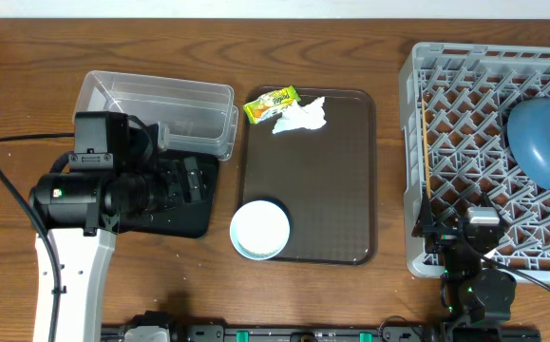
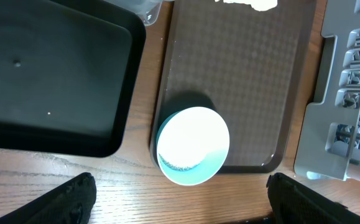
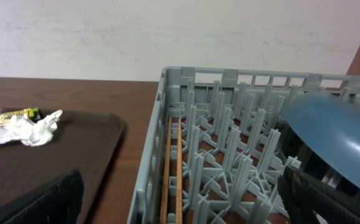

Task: Sort waste into correct bins and load items into the dishwasher rack

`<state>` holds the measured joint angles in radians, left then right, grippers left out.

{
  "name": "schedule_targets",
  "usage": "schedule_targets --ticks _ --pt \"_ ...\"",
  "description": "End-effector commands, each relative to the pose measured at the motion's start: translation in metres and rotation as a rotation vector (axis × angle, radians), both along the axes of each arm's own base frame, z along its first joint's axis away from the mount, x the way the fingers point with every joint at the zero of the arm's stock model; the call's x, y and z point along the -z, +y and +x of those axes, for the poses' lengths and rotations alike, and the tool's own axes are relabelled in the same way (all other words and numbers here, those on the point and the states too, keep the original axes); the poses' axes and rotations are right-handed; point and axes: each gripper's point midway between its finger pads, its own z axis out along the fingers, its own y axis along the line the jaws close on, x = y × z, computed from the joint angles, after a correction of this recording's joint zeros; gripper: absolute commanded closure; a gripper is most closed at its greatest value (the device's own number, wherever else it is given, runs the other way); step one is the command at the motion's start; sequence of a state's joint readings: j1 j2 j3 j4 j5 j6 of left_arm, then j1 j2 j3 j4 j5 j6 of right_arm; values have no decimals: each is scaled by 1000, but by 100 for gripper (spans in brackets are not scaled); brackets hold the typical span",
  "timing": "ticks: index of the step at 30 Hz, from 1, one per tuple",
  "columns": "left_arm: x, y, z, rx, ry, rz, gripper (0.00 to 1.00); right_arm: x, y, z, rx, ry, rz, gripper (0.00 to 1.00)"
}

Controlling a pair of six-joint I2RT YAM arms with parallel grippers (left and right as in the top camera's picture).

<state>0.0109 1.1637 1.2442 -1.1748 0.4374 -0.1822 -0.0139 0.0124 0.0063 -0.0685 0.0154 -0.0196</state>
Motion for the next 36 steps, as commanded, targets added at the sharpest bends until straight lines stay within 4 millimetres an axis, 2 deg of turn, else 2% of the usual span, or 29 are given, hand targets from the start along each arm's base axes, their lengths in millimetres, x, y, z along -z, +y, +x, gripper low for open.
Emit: schedule_targets --ticks 1,22,26,29,36 --pt "-4 2 1 10 -19 18 10 0 -1 0 4 -1 -3 1" --pt "-4 2 1 11 -19 18 10 0 -4 0 15 -3 -3 1" --pt "-4 2 1 11 -19 18 10 0 -22 -2 88 -2 -4 1" --pt "-4 2 2 10 -20 18 10 0 -43 -5 176 -2 -4 1" --pt "-4 2 1 10 -19 18 10 0 -73 -13 300 -2 -4 1"
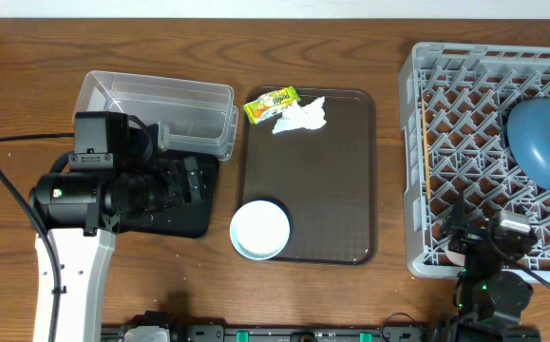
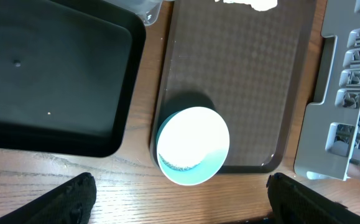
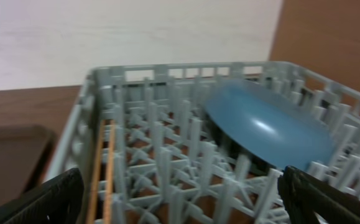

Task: Sort waste into correct bins and load items into the dishwasher rack

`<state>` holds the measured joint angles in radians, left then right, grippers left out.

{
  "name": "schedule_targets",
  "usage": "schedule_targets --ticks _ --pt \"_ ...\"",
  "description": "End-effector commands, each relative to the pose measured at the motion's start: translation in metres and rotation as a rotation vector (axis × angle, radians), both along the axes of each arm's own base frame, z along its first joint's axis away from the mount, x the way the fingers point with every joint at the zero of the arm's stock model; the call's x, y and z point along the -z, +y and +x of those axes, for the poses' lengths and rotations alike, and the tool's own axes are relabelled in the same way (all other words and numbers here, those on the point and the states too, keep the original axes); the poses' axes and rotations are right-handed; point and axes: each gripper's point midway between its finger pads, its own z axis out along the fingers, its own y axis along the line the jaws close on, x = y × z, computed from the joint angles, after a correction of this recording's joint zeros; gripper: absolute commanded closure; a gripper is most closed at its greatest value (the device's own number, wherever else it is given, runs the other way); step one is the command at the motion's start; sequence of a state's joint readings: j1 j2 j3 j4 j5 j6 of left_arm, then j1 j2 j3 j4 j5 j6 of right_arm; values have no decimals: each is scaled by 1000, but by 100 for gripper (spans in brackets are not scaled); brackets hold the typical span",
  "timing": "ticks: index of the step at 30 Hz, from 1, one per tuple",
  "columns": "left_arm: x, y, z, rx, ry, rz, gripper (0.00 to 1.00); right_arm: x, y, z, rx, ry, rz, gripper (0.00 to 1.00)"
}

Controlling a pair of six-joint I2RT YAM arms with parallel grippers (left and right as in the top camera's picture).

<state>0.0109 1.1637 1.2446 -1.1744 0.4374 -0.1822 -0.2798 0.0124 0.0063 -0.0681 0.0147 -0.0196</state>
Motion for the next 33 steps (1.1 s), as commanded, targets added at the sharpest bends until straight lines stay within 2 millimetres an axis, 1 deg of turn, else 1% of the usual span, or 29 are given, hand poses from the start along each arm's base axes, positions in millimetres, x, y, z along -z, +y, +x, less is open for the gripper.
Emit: schedule_targets --ticks 1,3,6,9,12,18,22,27,33 --pt "-4 2 1 10 -19 18 10 0 -11 -4 46 -1 -4 1" --pt "-4 2 1 11 -19 18 10 0 -14 -5 61 -1 -4 1" --pt "-4 2 1 11 -19 18 10 0 -14 -5 57 -1 -4 1" --pt "-4 2 1 11 -19 18 10 0 -3 -1 12 -1 -4 1" --pt "-4 2 1 10 -18 18 10 0 19 4 -80 -1 -4 1" --pt "-4 2 1 10 -18 18 10 0 81 10 -333 -2 -4 1" --pt "-4 2 1 10 -18 18 10 0 108 7 -443 -2 -4 1" --pt "-4 2 1 10 -19 18 10 0 120 5 -495 -2 -4 1" --pt "-4 2 1 11 -19 18 10 0 120 5 -495 -2 -4 1"
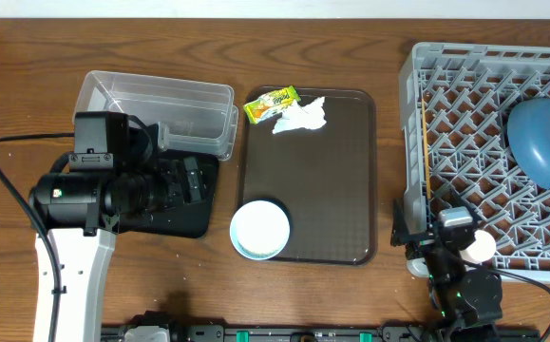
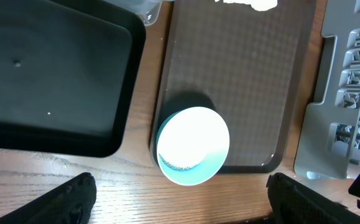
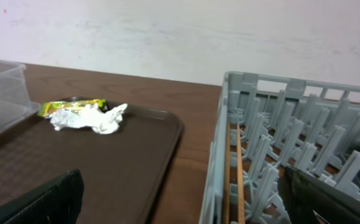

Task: Sort waste into correct bins and load items into the dishwasher rack

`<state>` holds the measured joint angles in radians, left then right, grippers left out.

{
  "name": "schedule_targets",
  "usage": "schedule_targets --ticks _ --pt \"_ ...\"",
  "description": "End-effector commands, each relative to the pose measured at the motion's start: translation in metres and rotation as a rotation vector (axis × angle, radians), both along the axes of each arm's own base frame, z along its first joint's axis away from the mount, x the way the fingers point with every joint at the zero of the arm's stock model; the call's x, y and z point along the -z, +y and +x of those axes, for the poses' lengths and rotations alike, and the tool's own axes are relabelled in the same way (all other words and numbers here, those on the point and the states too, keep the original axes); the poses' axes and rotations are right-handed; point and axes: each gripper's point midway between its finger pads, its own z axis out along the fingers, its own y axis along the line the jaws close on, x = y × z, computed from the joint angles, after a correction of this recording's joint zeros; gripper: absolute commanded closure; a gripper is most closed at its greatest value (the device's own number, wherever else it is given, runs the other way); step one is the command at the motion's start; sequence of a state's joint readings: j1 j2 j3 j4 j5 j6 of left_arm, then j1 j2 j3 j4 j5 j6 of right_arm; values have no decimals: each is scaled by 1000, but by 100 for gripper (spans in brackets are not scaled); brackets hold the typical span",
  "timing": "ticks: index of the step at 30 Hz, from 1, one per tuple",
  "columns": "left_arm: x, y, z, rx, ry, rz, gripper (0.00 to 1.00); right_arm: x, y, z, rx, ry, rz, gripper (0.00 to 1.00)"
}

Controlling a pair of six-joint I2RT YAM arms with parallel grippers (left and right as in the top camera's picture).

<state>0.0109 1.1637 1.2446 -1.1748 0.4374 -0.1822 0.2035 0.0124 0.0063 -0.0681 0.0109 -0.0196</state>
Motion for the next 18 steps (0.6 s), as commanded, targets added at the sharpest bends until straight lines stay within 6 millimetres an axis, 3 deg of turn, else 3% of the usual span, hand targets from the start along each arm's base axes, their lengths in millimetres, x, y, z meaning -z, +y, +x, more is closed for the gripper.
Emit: schedule_targets --ticks 1,13,16,18 --pt "-4 2 1 11 -19 18 10 0 2 -1 -8 -3 -3 1" --pt "-4 2 1 11 -19 18 10 0 2 -1 -8 -3 -3 1" --pt "-8 1 10 -13 -49 6 10 0 2 -1 -8 -3 -3 1" --pt "-12 -8 9 -77 -13 -86 10 0 2 -1 -8 -3 -3 1"
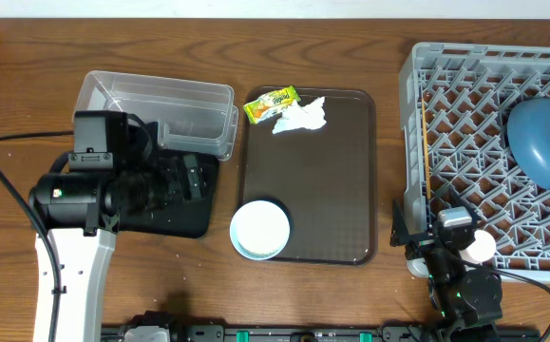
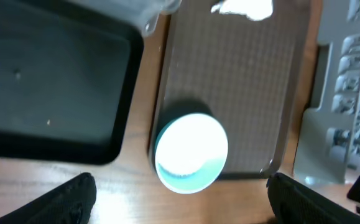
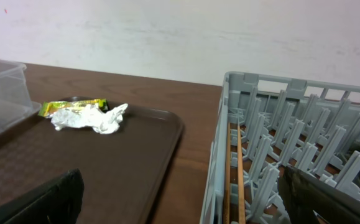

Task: Sort waste into correct bins and load items into the dishwasher rack

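Note:
A white bowl with a teal rim (image 1: 260,229) (image 2: 191,152) sits on the front left corner of the brown tray (image 1: 331,180). At the tray's far end lie a yellow wrapper (image 1: 270,103) (image 3: 74,106) and a crumpled white tissue (image 1: 300,117) (image 3: 92,118). The grey dishwasher rack (image 1: 417,85) holds a blue bowl (image 1: 543,142) and chopsticks (image 1: 427,185). My left gripper (image 1: 191,180) (image 2: 180,199) hangs open over the black bin (image 1: 175,223), left of the bowl. My right gripper (image 1: 425,228) (image 3: 180,199) is open and empty at the rack's front left corner, facing the tray.
A clear plastic bin (image 1: 156,114) stands behind the black bin, left of the tray. Bare wooden table (image 1: 388,142) shows as a narrow strip between tray and rack. The rack's left wall (image 3: 220,155) stands close beside my right gripper.
The left wrist view has shifted slightly and blurred: bowl and tissue sit a little lower in it, so the left arm has moved a little. The right arm and all objects are unchanged.
My right gripper first faced into the rack at its front left corner. Then it faced right toward the blue bowl. Later it had turned left toward the tray, wrapper and tissue, where it stays. The left gripper stayed open over the black bin, shifting only now.

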`<state>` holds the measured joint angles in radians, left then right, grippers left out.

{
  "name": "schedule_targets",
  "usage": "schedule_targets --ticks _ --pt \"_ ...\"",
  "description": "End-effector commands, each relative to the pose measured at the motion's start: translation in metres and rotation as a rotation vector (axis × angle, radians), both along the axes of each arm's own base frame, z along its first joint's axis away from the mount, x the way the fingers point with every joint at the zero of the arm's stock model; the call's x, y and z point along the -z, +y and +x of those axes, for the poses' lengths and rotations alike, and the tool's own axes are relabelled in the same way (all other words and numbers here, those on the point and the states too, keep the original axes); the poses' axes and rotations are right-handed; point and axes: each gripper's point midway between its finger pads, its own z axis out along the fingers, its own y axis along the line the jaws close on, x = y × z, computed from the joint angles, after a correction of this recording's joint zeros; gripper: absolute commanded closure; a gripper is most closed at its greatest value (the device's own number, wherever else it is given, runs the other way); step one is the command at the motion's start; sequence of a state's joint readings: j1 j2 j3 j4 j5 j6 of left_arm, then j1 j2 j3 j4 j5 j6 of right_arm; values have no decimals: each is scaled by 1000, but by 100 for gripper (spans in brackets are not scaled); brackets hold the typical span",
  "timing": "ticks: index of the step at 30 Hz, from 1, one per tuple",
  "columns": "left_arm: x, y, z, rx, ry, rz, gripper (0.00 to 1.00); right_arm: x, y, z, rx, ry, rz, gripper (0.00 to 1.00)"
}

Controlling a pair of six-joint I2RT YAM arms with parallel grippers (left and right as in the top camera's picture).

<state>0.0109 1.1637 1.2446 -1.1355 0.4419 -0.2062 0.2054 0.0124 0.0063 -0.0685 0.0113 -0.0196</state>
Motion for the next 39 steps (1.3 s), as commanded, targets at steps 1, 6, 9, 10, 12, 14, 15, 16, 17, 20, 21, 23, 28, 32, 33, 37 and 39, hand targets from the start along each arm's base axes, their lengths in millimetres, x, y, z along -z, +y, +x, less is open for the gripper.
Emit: schedule_targets --ticks 1,6,9,10,12,14,15,16,17,20,21,23,28,32,33,37,39 --pt "-9 -10 0 -89 41 -114 10 0 1 -1 -6 -3 -3 1" --pt "-10 -11 -1 -137 67 -143 10 0 1 -1 -6 -3 -3 1" --pt "-4 -11 -14 -139 127 -133 10 0 1 -1 -6 -3 -3 1" --pt "0 -9 -20 -139 151 -117 10 0 1 -1 -6 -3 -3 1" --pt "-5 -10 -7 -137 99 -126 10 0 1 -1 -6 -3 -3 1" --pt "-9 -18 5 -51 22 -103 10 0 1 -1 -6 -3 -3 1" --pt "-9 -25 12 15 -19 -85 10 0 1 -1 -6 -3 -3 1" --pt "-8 -34 17 83 -51 -66 10 0 1 -1 -6 -3 -3 1" --pt "-5 -40 22 130 -69 -40 10 0 1 -1 -6 -3 -3 1" --pt "18 -48 39 179 -75 125 10 0 1 -1 -6 -3 -3 1" --pt "26 -50 45 187 -76 179 10 0 1 -1 -6 -3 -3 1" --pt "40 -61 58 217 -85 245 10 0 1 -1 -6 -3 -3 1" --pt "71 -101 105 306 -199 372 10 0 1 -1 -6 -3 -3 1" --pt "102 -123 137 309 -244 385 10 0 1 -1 -6 -3 -3 1" --pt "111 -127 145 308 -251 384 10 0 1 -1 -6 -3 -3 1" --pt "151 -137 173 306 -269 390 10 0 1 -1 -6 -3 -3 1" --pt "164 -143 182 309 -288 388 10 0 1 -1 -6 -3 -3 1"
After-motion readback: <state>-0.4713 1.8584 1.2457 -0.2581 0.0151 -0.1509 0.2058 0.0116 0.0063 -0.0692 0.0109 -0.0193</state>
